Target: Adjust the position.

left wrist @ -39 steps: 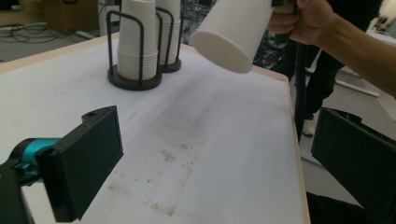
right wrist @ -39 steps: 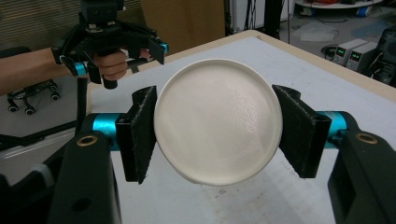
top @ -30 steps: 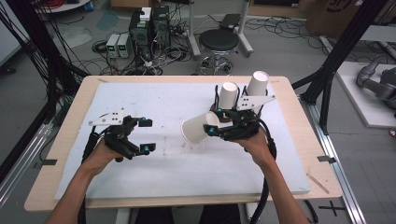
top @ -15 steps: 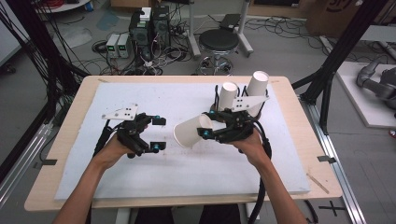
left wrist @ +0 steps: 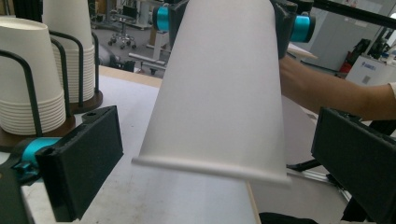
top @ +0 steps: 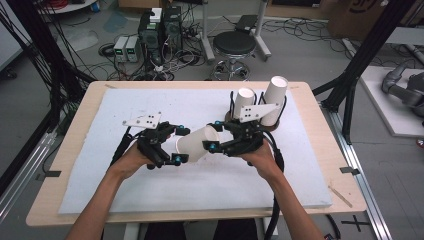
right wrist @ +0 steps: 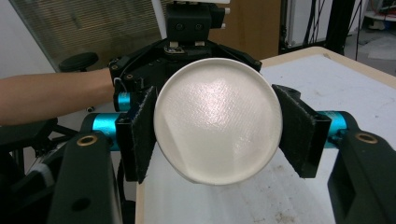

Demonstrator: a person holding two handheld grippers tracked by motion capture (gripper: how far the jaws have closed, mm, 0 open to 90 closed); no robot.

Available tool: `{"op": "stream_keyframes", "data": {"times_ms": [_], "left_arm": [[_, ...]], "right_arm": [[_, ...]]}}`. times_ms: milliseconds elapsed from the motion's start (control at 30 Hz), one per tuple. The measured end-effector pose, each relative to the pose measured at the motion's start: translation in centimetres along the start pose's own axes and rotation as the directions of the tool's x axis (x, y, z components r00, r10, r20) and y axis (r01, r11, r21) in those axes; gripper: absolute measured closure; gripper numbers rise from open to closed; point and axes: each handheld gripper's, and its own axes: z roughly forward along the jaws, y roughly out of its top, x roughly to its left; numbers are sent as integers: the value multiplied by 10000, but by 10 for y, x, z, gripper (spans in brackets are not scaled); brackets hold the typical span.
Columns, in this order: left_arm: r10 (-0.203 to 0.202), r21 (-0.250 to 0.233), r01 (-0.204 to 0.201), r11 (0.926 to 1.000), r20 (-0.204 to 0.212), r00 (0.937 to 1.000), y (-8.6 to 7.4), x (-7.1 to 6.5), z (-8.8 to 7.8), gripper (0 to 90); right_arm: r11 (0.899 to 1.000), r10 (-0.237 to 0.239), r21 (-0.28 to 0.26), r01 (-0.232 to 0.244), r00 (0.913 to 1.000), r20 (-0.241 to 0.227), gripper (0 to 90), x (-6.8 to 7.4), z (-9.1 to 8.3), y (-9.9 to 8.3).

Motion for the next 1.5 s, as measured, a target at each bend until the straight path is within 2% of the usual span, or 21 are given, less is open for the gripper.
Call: {"op": "stream_keyframes", "data": {"times_ms": [133, 233, 467, 567, 733, 900, 1233, 1400, 1500], "left_arm": [[-32, 12, 31, 10000, 95, 10000, 2, 0, 5, 20], [-131, 190, 128, 9997, 144, 9998, 1, 1, 8, 20], [-311, 408, 299, 9987, 276, 9991, -2, 3, 12, 20], [-281, 520, 265, 9983, 301, 9992, -2, 2, 14, 87], [-366, 464, 350, 9983, 339, 9988, -2, 2, 14, 105], [-321, 614, 294, 9977, 428, 9986, -2, 1, 13, 176], [-369, 753, 324, 9966, 591, 9976, -2, 0, 12, 214], [-267, 825, 211, 9964, 682, 9973, -2, 0, 11, 241], [-100, 766, 48, 9971, 677, 9977, -1, -1, 10, 288]], "right_arm": [[10000, 1, 0, -1, 9999, -163, 362, 1, 5, 0], [10000, -37, 14, 37, 9998, -185, 362, 1, 7, 0], [9999, -60, -95, 57, 9993, -357, 362, 2, 7, 0], [9999, -95, -113, 91, 9992, -378, 362, 2, 7, 0], [9999, -100, -76, 97, 9989, -461, 362, 3, 8, 0], [9998, -189, -64, 186, 9988, -460, 361, 3, 8, 1], [9995, -321, -49, 318, 9982, -502, 363, 4, 7, 1], [9994, -337, -24, 337, 9979, -558, 366, 4, 8, 0], [9994, -333, -74, 329, 9976, -603, 369, 3, 8, 0]]}}
